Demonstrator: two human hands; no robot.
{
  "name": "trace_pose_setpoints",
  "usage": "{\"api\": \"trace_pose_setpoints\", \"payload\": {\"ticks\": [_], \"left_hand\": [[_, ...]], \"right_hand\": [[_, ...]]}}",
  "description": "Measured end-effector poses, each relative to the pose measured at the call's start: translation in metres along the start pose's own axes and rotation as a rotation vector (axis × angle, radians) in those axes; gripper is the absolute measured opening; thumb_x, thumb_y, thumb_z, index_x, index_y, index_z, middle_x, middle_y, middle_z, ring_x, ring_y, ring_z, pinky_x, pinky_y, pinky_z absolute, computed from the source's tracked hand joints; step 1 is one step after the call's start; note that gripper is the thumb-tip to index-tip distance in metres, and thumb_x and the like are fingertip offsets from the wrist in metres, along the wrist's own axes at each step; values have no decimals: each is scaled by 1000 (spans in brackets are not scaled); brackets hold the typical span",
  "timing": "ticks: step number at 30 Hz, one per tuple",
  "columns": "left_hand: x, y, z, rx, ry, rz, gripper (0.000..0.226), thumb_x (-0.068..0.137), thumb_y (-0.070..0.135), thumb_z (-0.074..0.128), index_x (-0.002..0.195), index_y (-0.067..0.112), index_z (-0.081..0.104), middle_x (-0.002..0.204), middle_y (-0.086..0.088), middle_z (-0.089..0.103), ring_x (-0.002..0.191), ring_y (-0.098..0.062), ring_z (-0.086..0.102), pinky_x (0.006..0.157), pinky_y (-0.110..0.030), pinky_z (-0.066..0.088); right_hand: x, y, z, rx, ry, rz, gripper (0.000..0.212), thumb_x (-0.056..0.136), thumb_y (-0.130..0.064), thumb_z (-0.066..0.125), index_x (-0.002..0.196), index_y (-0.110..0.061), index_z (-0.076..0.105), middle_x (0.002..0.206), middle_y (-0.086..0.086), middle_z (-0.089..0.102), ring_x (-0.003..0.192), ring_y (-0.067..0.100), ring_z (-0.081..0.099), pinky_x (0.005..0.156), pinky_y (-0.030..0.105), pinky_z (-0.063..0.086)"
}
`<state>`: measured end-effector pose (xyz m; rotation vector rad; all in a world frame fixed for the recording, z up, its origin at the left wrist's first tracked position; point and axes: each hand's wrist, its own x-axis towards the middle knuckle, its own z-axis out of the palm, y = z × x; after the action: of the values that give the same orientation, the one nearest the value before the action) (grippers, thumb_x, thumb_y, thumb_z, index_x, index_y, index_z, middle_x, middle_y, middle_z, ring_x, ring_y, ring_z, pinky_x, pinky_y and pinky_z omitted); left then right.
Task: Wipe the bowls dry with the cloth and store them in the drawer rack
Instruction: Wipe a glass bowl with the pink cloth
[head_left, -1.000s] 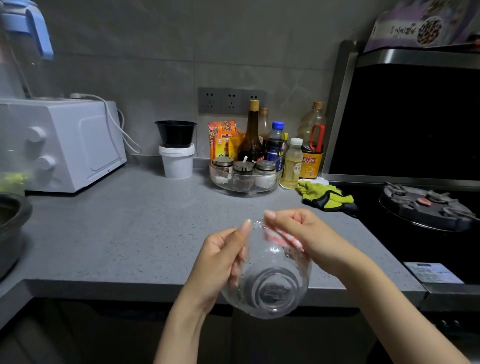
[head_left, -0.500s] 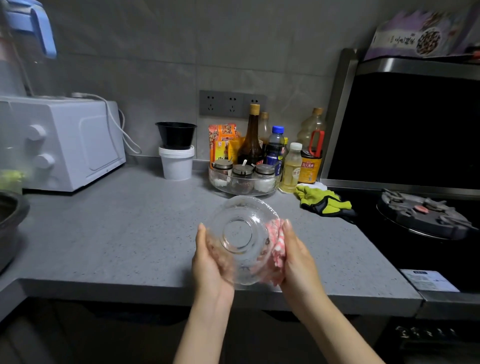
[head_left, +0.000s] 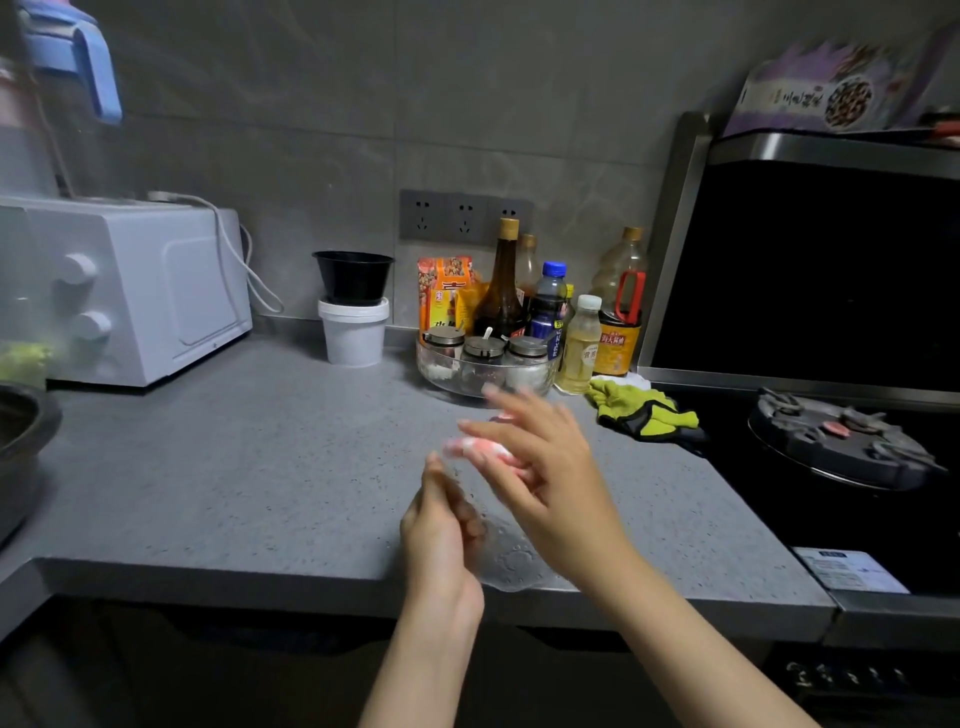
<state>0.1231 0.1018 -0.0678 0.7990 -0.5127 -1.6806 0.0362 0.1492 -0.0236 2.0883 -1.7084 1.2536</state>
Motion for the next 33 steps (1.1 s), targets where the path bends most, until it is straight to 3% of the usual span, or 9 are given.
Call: {"api": "trace_pose_setpoints", "payload": {"ticks": [4, 7, 10, 15, 20, 24, 26, 30, 33], "left_hand": [[1, 4, -6, -36, 74, 29, 34, 92, 45, 54, 75, 16, 56, 72, -9, 50, 67, -22, 49, 67, -35, 42], [6, 1, -11, -42, 72, 44, 36, 92, 46, 53, 75, 14, 55, 68, -5, 52, 60, -19, 50, 65, -32, 43], [5, 1, -7, -53, -27, 27, 43, 92, 46, 52, 94, 4, 62, 89, -13, 65, 77, -25, 62, 67, -31, 48], [4, 12, -4, -18, 54, 147, 38, 94, 40, 53, 64, 19, 44, 50, 4, 38, 46, -10, 36, 45, -20, 35], [7, 10, -13, -13, -17, 118, 41, 93, 44, 52, 91, 4, 61, 83, -20, 61, 75, -27, 60, 70, -35, 50], [5, 15, -13, -1, 41, 169, 40, 94, 41, 53, 62, 19, 44, 52, 1, 43, 40, -6, 39, 40, -16, 36], [6, 17, -16, 17, 50, 186, 41, 94, 41, 53, 61, 20, 40, 51, 3, 39, 42, -8, 39, 43, -18, 38], [11, 17, -18, -24, -22, 119, 43, 90, 48, 56, 87, 5, 60, 90, -14, 64, 85, -26, 62, 77, -39, 52], [9, 14, -13, 52, -47, 120, 41, 92, 46, 53, 102, 7, 62, 90, -14, 56, 76, -24, 53, 59, -28, 44]], "right_hand": [[-24, 12, 7, -111, -81, -96, 49, 99, -49, 26, 145, -33, 34, 154, -15, 25, 143, 1, 14, 116, 28, 21], [-37, 10, 14, -164, -22, -203, 47, 100, -39, 34, 143, -21, 40, 151, -8, 33, 142, 7, 22, 114, 29, 25], [-32, 3, 16, -213, -17, -307, 43, 100, -34, 38, 137, -14, 50, 147, 0, 41, 140, 12, 29, 116, 25, 20], [-29, 5, 6, -274, 20, -237, 45, 101, -34, 32, 136, -13, 50, 144, 0, 45, 136, 4, 30, 114, 16, 17], [-35, -1, 10, -254, -33, -319, 48, 103, -38, 26, 136, -13, 50, 143, 2, 46, 133, 10, 38, 112, 21, 24], [-25, 4, 6, -282, -4, -300, 48, 104, -35, 25, 135, -9, 52, 142, 3, 48, 132, 11, 39, 114, 22, 24], [-33, 1, 9, -285, -2, -330, 47, 104, -34, 26, 133, -9, 53, 140, 3, 50, 132, 12, 41, 114, 22, 24], [-32, -5, 14, -235, -23, -396, 46, 104, -34, 27, 134, -10, 52, 143, 3, 46, 135, 14, 40, 113, 28, 27], [-18, 2, 12, -219, 31, -371, 48, 103, -39, 28, 131, -12, 56, 140, 4, 51, 131, 14, 43, 111, 28, 30]]}}
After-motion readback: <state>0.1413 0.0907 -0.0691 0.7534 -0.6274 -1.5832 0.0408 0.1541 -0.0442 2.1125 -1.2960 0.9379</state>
